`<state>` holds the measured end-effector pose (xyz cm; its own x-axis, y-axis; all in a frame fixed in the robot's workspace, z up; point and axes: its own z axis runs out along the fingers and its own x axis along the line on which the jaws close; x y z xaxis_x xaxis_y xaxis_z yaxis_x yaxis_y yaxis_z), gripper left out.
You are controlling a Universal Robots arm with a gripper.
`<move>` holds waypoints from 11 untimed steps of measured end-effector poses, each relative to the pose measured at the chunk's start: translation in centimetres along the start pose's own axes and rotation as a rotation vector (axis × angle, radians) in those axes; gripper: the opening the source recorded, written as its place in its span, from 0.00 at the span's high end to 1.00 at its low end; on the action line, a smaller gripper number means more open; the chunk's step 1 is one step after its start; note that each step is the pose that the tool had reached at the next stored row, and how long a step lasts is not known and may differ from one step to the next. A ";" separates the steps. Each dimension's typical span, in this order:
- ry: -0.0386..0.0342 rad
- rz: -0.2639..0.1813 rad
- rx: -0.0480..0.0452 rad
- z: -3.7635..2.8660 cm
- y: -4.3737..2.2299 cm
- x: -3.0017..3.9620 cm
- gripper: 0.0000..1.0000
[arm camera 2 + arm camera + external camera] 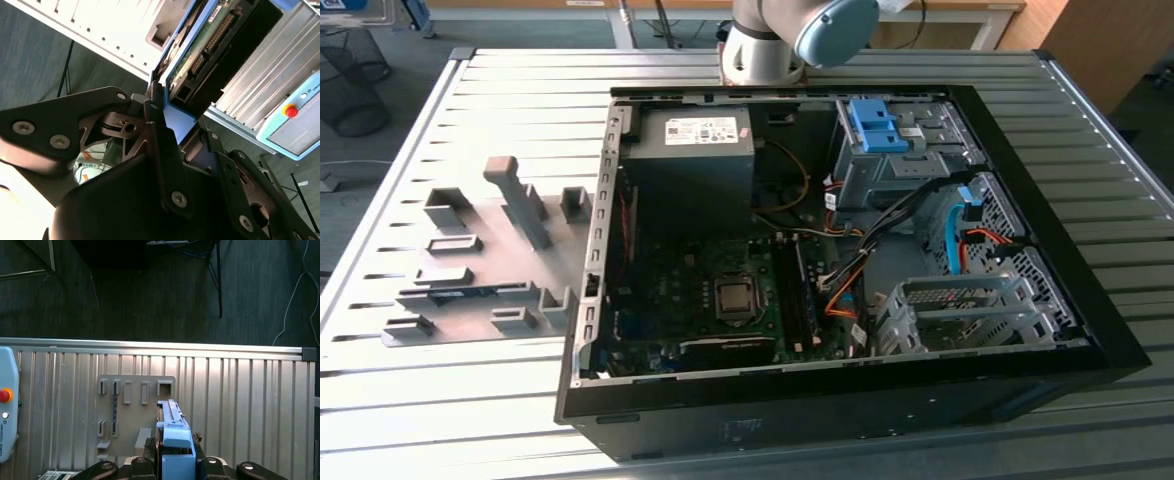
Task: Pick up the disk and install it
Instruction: 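Pick up the disk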
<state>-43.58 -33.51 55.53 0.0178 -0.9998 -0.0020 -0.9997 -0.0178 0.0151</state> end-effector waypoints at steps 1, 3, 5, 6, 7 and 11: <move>-0.0001 0.000 0.0000 -0.12 0.00 0.00 0.63; -0.0001 0.000 0.0001 -0.40 0.01 0.00 0.63; 0.0000 0.000 0.0000 -0.71 0.01 0.00 0.63; 0.0001 0.000 -0.0002 -0.80 0.01 -0.01 0.63; 0.0000 0.000 -0.0001 -0.80 0.01 0.00 0.63; 0.0098 0.000 -0.0001 -0.80 0.02 0.54 0.63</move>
<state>-43.58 -34.05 56.33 0.0178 -0.9998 0.0078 -0.9997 -0.0177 0.0152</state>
